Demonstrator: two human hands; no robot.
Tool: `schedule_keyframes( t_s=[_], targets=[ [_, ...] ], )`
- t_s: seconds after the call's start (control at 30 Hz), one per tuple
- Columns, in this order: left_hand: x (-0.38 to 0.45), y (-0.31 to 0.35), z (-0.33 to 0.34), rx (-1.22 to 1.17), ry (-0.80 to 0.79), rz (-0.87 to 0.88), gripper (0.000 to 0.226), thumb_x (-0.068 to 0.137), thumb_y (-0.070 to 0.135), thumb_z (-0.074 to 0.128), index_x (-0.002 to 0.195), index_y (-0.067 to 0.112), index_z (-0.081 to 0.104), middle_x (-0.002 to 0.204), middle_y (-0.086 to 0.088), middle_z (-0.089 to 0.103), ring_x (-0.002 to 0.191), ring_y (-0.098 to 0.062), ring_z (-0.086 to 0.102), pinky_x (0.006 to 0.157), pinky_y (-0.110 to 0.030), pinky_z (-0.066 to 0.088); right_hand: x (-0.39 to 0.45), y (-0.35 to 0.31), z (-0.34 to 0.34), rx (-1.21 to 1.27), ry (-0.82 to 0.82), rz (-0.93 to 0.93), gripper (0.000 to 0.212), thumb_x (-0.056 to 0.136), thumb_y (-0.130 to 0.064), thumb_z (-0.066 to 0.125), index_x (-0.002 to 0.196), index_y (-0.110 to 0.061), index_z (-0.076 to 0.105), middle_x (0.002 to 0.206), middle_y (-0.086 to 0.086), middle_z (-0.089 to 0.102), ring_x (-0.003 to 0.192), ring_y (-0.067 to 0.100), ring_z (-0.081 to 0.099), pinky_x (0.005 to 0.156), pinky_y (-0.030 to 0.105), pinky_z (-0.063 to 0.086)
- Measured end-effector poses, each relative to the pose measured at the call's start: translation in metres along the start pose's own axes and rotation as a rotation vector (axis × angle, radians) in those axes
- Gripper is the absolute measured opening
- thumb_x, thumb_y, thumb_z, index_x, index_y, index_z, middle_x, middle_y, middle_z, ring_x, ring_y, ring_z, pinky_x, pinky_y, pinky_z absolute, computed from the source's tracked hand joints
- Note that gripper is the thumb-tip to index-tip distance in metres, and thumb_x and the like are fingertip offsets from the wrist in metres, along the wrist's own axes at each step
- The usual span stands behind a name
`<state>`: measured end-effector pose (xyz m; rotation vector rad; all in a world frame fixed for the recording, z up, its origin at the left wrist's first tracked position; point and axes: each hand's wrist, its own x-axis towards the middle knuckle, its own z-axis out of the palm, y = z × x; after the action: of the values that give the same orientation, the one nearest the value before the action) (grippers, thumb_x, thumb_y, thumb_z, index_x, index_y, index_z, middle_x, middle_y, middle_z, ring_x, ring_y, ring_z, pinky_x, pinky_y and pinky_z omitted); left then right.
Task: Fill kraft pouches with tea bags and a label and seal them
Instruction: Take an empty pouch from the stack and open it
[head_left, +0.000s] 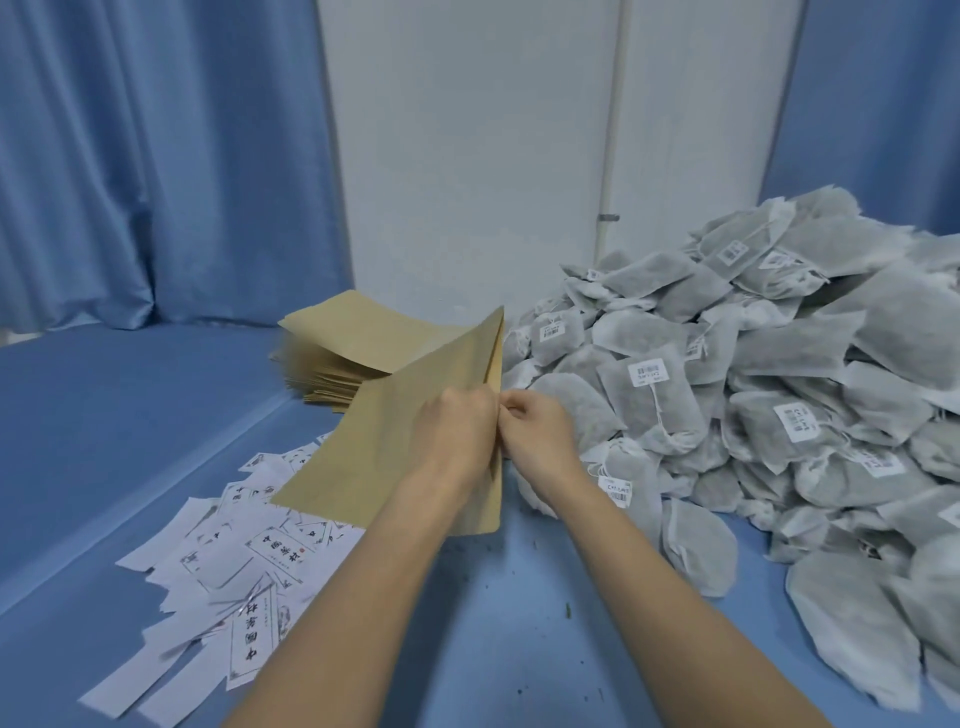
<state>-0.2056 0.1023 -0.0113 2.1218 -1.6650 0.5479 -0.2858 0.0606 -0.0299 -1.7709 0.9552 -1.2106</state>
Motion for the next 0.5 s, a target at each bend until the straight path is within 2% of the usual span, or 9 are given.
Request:
schedule_keyframes(
  t_s=[0.03,0.07,0.13,0.2,0.27,0.33,0.4,0.43,0.5],
  targets=[
    [-0.001,0.002,0.0,0.006,-0.018,0.005,0.017,0.092,0.005,0.043,0.101,0.004,0.057,0.097,-0.016,0.065,0.089,-0.035,0.062,0.06,-0.031,0.034,0.001,0.001,0.001,-0.057,0.048,0.005,0.032,0.088,-0.012,0.05,0.06,0.004,0.048,0.051,0.004,0.04,0.05,0.013,0.034,0.045,0.016,0.029],
    [-0.002,0.004,0.001,0.004,-0.018,-0.002,0.018,0.092,0.004,0.041,0.103,0.004,0.056,0.098,-0.016,0.065,0.09,-0.035,0.062,0.061,-0.031,0.033,0.002,0.003,0.003,-0.094,0.087,0.035,0.033,0.086,-0.008,0.049,0.054,-0.004,0.041,0.049,0.001,0.034,0.047,0.012,0.028,0.041,0.018,0.024],
    [-0.003,0.004,0.0,-0.018,0.012,-0.058,0.019,0.091,0.001,0.038,0.101,0.004,0.054,0.097,-0.016,0.065,0.09,-0.035,0.061,0.062,-0.031,0.032,0.007,0.008,0.005,-0.121,0.139,0.122,0.038,0.081,-0.003,0.047,0.05,-0.015,0.029,0.048,-0.001,0.026,0.048,0.013,0.021,0.041,0.024,0.018],
    [-0.004,-0.001,-0.001,-0.013,0.03,-0.095,0.02,0.09,-0.003,0.036,0.1,0.003,0.053,0.096,-0.016,0.065,0.088,-0.035,0.06,0.062,-0.031,0.031,0.012,0.013,0.005,-0.141,0.154,0.171,0.037,0.08,-0.002,0.046,0.052,-0.019,0.028,0.05,-0.002,0.027,0.053,0.015,0.023,0.043,0.024,0.017],
    [-0.008,-0.007,0.0,0.011,0.004,-0.1,0.022,0.088,-0.005,0.037,0.101,0.003,0.053,0.097,-0.015,0.065,0.089,-0.033,0.06,0.062,-0.03,0.032,0.013,0.014,0.003,-0.151,0.185,0.151,0.027,0.083,-0.005,0.049,0.065,-0.022,0.038,0.056,-0.008,0.036,0.054,0.014,0.034,0.044,0.016,0.029],
    [-0.011,-0.013,-0.001,0.013,-0.007,-0.094,0.023,0.086,-0.007,0.037,0.1,0.004,0.052,0.097,-0.014,0.065,0.089,-0.031,0.061,0.062,-0.03,0.033,0.011,0.01,0.001,-0.119,0.254,0.066,0.022,0.08,-0.001,0.052,0.087,-0.02,0.042,0.061,-0.012,0.043,0.053,0.004,0.042,0.048,0.006,0.033],
    [-0.011,-0.011,-0.008,0.01,0.019,-0.085,0.023,0.083,-0.008,0.038,0.097,0.005,0.052,0.092,-0.014,0.065,0.085,-0.029,0.063,0.06,-0.03,0.033,0.01,0.005,0.0,-0.221,0.229,-0.068,0.025,0.079,0.003,0.046,0.092,-0.018,0.046,0.056,-0.007,0.043,0.05,0.007,0.043,0.049,0.009,0.033],
    [-0.012,-0.007,-0.012,0.024,0.082,-0.029,0.023,0.081,-0.007,0.036,0.091,0.003,0.054,0.084,-0.014,0.065,0.077,-0.029,0.065,0.056,-0.029,0.033,0.01,0.003,0.002,-0.288,0.172,-0.118,0.024,0.079,0.002,0.044,0.091,-0.017,0.051,0.057,-0.003,0.046,0.053,0.013,0.047,0.049,0.014,0.032],
    [-0.01,0.005,-0.024,0.08,0.215,0.105,0.03,0.068,-0.002,0.028,0.06,0.003,0.056,0.048,-0.009,0.056,0.041,-0.024,0.058,0.036,-0.022,0.029,0.007,0.0,0.003,-0.448,0.069,-0.172,0.014,0.082,-0.007,0.045,0.08,-0.017,0.054,0.068,0.007,0.055,0.065,0.027,0.05,0.057,0.026,0.034]
  ],
)
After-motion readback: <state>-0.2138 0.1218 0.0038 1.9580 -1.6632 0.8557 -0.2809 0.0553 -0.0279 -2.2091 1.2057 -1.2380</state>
